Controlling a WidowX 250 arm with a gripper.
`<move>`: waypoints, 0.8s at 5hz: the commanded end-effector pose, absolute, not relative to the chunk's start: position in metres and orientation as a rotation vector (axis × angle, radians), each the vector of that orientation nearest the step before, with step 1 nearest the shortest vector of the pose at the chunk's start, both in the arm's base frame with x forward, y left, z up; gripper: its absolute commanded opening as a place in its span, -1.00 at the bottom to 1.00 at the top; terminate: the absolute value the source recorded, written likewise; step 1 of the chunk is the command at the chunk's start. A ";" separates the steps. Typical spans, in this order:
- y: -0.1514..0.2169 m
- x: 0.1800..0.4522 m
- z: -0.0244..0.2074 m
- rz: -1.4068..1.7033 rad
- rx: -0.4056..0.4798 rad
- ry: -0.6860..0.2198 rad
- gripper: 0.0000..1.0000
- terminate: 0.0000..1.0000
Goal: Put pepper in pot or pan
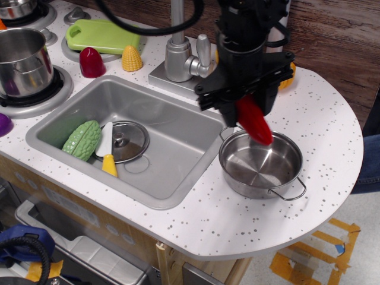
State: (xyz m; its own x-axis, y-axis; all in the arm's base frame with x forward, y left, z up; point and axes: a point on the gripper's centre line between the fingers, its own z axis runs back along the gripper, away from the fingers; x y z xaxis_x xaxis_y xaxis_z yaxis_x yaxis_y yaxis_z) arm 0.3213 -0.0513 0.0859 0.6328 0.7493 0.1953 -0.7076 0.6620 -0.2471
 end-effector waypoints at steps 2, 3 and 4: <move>-0.066 0.324 0.076 0.844 -0.206 -0.341 1.00 -1.00; -0.065 0.325 0.073 0.851 -0.251 -0.353 1.00 -1.00; -0.065 0.325 0.073 0.851 -0.251 -0.353 1.00 1.00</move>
